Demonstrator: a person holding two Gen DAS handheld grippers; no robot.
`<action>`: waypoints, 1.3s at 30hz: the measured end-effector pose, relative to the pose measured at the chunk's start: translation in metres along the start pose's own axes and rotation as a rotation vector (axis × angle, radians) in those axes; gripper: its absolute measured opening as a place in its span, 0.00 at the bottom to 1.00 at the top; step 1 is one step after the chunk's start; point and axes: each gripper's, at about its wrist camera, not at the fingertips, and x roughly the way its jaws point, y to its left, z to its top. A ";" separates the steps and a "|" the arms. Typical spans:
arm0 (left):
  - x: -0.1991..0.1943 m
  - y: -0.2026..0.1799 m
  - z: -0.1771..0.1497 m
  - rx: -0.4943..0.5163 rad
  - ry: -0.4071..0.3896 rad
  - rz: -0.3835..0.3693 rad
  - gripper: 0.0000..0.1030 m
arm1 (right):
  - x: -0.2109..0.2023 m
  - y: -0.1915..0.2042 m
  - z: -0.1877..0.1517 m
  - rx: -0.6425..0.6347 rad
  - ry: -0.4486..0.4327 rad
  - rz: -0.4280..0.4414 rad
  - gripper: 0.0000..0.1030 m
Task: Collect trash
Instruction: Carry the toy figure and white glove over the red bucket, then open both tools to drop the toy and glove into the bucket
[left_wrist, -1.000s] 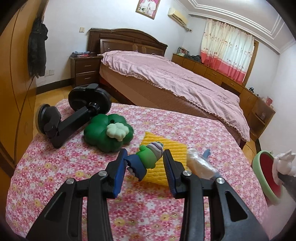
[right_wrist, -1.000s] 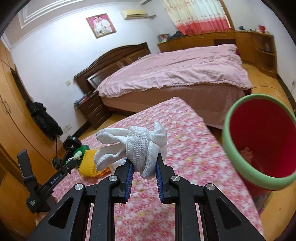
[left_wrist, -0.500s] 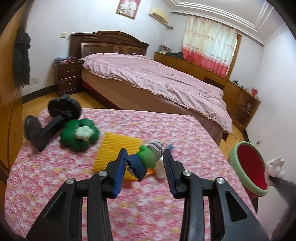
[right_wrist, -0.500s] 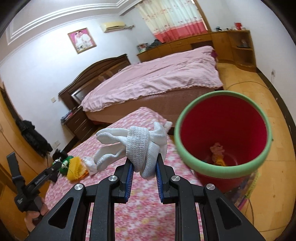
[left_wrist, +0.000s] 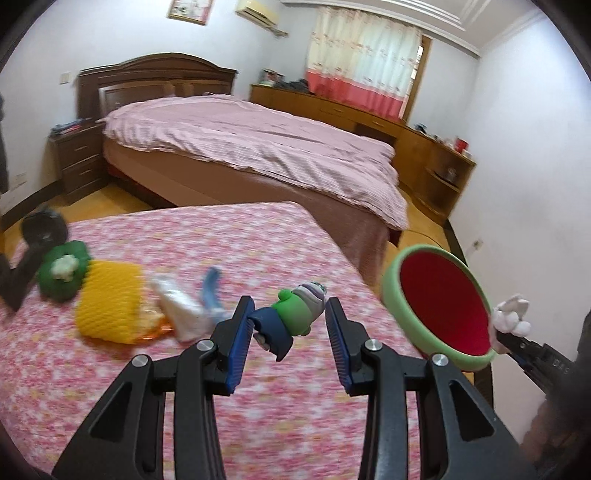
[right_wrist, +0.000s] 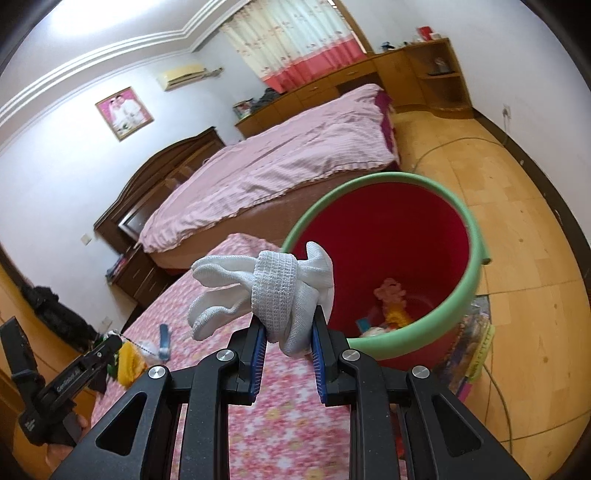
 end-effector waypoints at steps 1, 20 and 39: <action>0.003 -0.007 0.000 0.008 0.008 -0.014 0.39 | -0.001 -0.003 0.001 0.007 -0.002 -0.003 0.22; 0.078 -0.126 0.007 0.162 0.112 -0.200 0.39 | 0.010 -0.059 0.013 0.078 -0.013 -0.068 0.23; 0.120 -0.164 -0.001 0.227 0.168 -0.254 0.52 | 0.033 -0.085 0.026 0.119 0.008 -0.080 0.33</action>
